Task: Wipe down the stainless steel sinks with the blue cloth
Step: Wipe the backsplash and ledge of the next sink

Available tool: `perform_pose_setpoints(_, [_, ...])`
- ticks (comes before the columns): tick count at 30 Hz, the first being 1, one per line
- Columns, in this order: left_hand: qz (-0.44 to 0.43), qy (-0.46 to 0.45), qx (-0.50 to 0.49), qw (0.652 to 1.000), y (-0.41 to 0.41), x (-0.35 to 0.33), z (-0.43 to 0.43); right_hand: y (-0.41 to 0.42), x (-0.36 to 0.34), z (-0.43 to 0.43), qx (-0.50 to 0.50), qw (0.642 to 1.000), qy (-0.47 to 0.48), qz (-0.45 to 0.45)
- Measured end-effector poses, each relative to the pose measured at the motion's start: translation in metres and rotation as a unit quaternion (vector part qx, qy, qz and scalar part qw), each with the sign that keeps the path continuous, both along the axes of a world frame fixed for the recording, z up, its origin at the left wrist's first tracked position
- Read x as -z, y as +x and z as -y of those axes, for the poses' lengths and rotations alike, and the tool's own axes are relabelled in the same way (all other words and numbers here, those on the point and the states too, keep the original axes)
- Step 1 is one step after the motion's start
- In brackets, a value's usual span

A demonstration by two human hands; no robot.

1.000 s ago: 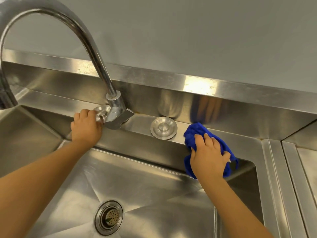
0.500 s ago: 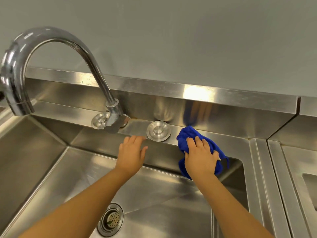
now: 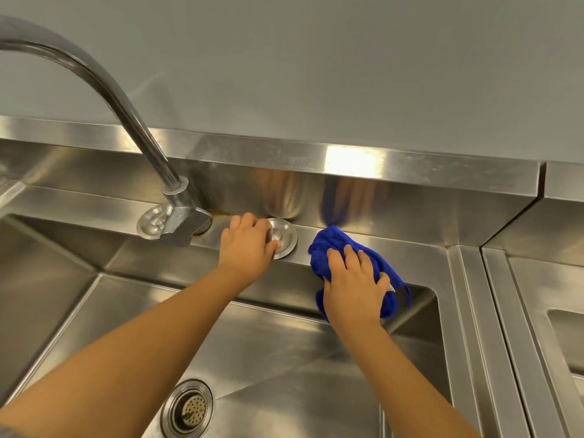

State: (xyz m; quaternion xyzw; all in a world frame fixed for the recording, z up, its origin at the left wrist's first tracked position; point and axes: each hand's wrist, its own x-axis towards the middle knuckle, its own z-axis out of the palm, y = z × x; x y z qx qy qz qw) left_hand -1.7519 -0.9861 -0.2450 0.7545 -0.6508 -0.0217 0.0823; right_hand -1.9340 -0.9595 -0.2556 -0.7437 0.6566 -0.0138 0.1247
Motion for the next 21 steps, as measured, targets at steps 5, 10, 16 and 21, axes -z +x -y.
perform_pose_setpoints(5, [-0.046, -0.056, 0.002, 0.997, 0.006, -0.003, -0.013, 0.003, -0.002, -0.001, 0.004, 1.0, 0.003, -0.008])
perform_pose_setpoints(10, [-0.081, -0.078, 0.013, 0.994, 0.035, 0.002, -0.052, 0.012, -0.009, 0.004, 0.015, 1.0, -0.003, -0.011])
perform_pose_setpoints(16, [-0.062, -0.053, -0.039, 0.996, 0.092, 0.018, -0.111, 0.088, -0.007, 0.015, -0.077, 0.997, -0.002, 0.01])
perform_pose_setpoints(21, [-0.027, -0.018, -0.079, 0.996, 0.129, 0.02, -0.129, 0.134, -0.008, 0.027, -0.171, 0.983, 0.036, 0.057])
